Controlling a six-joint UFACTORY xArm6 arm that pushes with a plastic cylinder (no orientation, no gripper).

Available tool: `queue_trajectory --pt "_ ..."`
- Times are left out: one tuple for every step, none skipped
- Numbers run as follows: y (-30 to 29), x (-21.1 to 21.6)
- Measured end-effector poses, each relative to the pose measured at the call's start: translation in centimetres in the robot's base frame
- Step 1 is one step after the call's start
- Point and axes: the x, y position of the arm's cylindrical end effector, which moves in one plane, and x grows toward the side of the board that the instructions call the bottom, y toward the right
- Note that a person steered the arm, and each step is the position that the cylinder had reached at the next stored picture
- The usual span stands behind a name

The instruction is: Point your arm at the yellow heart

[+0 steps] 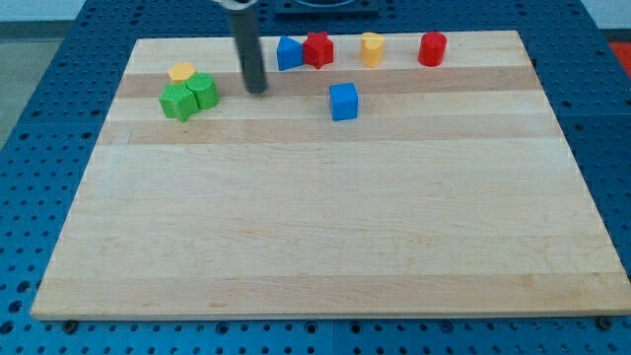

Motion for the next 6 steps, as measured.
queue_trajectory --pt "7.9 0.6" --pt "18.8 2.9" --pt "30.7 3.3" --pt "36.6 -0.8" --pt "33.7 -10.8" --pt "32.6 -11.2"
